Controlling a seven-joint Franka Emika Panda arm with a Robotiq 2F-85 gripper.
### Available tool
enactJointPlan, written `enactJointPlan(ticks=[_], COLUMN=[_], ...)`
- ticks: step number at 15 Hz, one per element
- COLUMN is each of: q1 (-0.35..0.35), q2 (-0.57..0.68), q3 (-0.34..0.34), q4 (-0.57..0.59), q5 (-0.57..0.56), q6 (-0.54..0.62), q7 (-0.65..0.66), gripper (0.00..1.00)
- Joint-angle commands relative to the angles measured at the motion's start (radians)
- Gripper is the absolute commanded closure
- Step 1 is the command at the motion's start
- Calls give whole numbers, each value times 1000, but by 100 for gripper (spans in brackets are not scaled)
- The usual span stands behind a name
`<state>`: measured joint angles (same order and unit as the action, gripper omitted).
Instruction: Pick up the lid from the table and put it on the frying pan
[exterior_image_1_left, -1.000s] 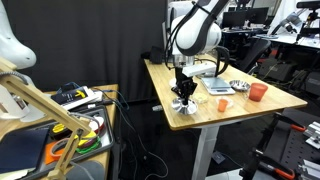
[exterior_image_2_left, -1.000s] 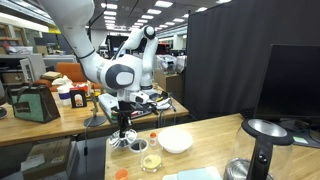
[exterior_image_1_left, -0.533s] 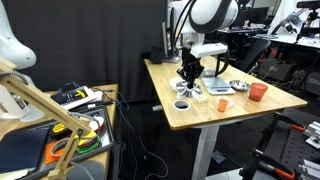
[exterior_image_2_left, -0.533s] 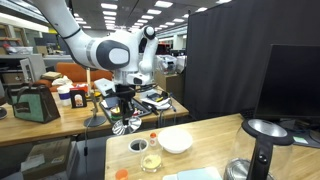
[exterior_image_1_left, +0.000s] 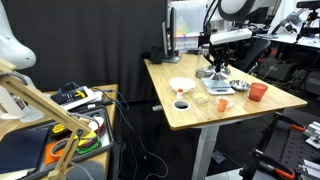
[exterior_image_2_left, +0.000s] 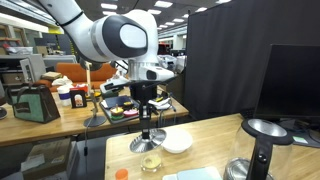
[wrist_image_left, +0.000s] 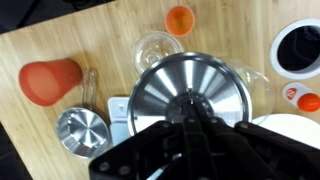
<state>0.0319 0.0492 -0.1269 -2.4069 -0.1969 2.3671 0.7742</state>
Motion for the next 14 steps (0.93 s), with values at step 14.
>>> enactJointPlan(ticks=[14], q1=[-49], q2=[13], q3=[21], q4=[1], q5=[56], q6=[-9], q7=[-17], gripper=[99])
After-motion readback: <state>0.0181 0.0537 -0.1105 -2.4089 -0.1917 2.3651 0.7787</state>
